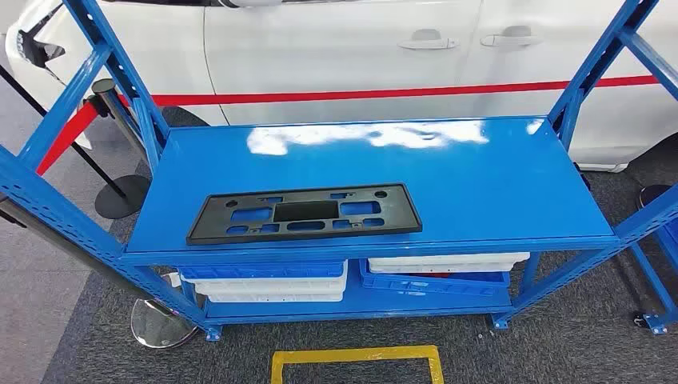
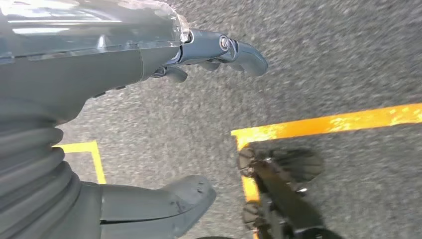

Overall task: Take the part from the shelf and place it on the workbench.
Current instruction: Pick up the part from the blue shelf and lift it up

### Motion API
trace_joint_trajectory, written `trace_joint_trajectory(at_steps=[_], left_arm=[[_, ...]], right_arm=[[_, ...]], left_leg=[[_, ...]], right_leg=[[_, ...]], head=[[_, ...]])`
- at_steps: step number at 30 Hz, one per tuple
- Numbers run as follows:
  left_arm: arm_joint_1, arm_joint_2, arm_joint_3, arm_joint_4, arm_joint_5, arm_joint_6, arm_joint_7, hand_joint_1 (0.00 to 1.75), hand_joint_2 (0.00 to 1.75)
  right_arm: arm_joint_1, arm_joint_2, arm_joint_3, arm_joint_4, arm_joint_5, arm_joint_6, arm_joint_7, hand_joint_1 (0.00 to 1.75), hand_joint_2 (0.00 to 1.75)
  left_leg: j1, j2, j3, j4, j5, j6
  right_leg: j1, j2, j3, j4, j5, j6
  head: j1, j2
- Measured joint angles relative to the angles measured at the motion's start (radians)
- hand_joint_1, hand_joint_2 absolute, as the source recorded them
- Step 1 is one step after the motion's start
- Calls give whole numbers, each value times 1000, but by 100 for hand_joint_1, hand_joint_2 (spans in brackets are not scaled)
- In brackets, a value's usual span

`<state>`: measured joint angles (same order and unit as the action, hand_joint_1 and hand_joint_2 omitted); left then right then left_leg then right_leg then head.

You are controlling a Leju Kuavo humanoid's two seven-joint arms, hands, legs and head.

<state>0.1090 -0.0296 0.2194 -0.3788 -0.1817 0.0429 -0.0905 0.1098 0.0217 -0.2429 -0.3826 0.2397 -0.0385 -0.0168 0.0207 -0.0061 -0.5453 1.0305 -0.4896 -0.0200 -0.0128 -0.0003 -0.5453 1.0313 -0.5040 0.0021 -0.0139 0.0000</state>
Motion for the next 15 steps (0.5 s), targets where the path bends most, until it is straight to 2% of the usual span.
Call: trace_joint_trajectory(at_steps=[1, 2, 3, 12, 15], left_arm=[[-1, -1, 9, 0, -7, 1, -4, 0, 0], [-3, -2, 17, 0, -14, 2, -8, 0, 0], [-6, -5, 35, 0, -29, 5, -17, 0, 0], [-37, -28, 209, 13, -170, 20, -106, 0, 0], [-47, -36, 265, 21, -214, 26, -134, 0, 0]], right_arm=[[-1, 1, -9, 0, 9, -3, -1, 0, 58], [-3, 1, -19, 1, 18, -5, -1, 0, 44], [-5, 2, -38, 2, 37, -9, -4, 0, 0], [-37, 13, -242, 19, 201, -40, -53, 0, 0], [-48, 17, -311, 26, 252, -48, -74, 0, 131]], left_leg=[[0, 0, 0, 0, 0, 0], [0, 0, 0, 0, 0, 0], [0, 0, 0, 0, 0, 0], [0, 0, 0, 0, 0, 0], [0, 0, 0, 0, 0, 0]], right_leg=[[0, 0, 0, 0, 0, 0], [0, 0, 0, 0, 0, 0], [0, 0, 0, 0, 0, 0], [0, 0, 0, 0, 0, 0], [0, 0, 0, 0, 0, 0]], head=[[0, 0], [0, 0], [0, 0], [0, 0], [0, 0]])
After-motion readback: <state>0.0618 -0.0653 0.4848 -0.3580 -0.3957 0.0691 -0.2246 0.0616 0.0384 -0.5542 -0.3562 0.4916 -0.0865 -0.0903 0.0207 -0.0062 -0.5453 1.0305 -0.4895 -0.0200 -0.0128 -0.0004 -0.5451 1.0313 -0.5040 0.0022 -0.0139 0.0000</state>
